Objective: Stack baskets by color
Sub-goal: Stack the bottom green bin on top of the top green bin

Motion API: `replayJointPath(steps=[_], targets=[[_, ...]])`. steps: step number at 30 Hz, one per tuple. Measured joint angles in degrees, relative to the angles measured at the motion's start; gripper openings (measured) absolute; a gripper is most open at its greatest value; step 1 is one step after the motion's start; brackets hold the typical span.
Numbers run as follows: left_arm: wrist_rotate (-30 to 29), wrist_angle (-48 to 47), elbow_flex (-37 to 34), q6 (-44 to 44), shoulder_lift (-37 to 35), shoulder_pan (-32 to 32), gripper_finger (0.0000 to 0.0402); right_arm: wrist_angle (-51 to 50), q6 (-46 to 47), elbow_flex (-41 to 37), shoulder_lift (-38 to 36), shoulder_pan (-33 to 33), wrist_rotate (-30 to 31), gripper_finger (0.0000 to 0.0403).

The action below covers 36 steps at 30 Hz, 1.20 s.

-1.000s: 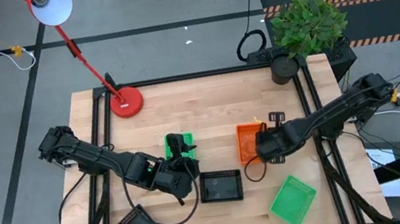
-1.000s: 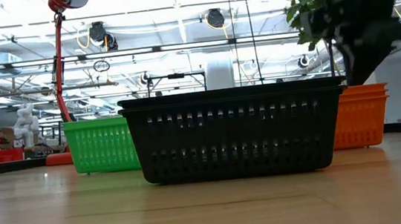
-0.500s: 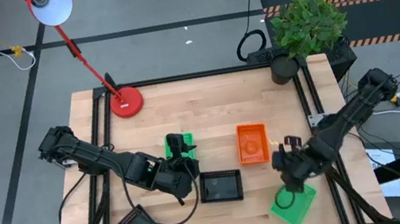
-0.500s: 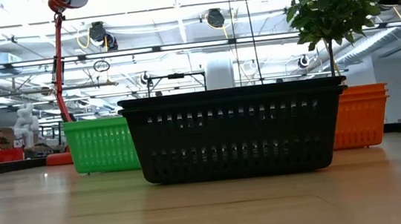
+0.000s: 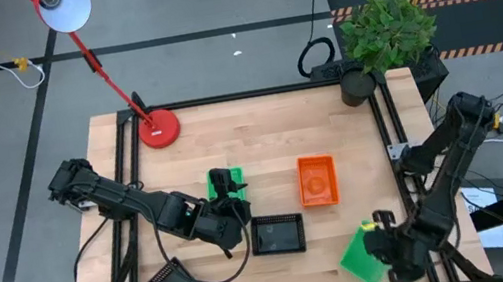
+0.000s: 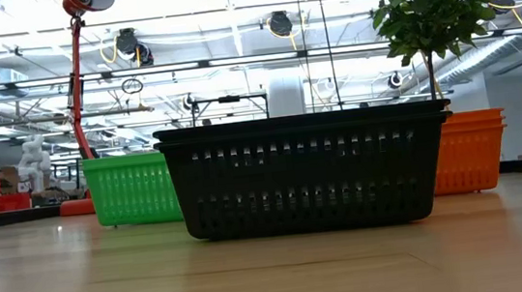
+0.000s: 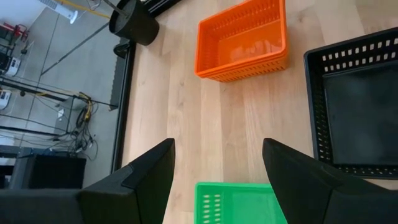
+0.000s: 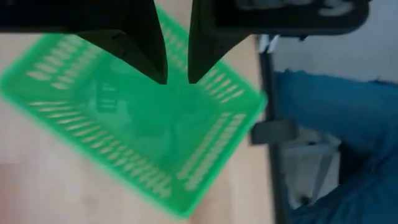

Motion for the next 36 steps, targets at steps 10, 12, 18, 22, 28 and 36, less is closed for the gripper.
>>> replayJointPath(steps=[10,12,18,22,28,36], targets=[[0.37,0.13,0.0,-1.27,0.0,0.0,0.0243,5.78,-1.06,0.0,3.67,5.52,-1.39,0.0081],[0.37,0.13,0.0,-1.57,0.0,0.02,0.0244,5.84,-3.05,0.0,4.77,6.13,-1.38,0.009],[0.37,0.15,0.0,-2.18,0.0,0.02,0.0243,6.24,-8.32,0.0,7.48,6.62,-1.23,0.011],[0.35,0.48,0.0,-2.27,0.0,0.02,0.0243,6.21,-13.58,0.0,8.12,6.82,-1.15,0.0109],[1.08,1.99,0.0,-1.58,0.0,0.07,0.0243,5.08,-21.24,0.0,9.4,6.71,-0.68,0.0077],[8.06,6.72,0.0,2.49,0.0,0.07,0.0243,6.11,-26.02,-0.02,9.08,6.36,0.33,0.0013]])
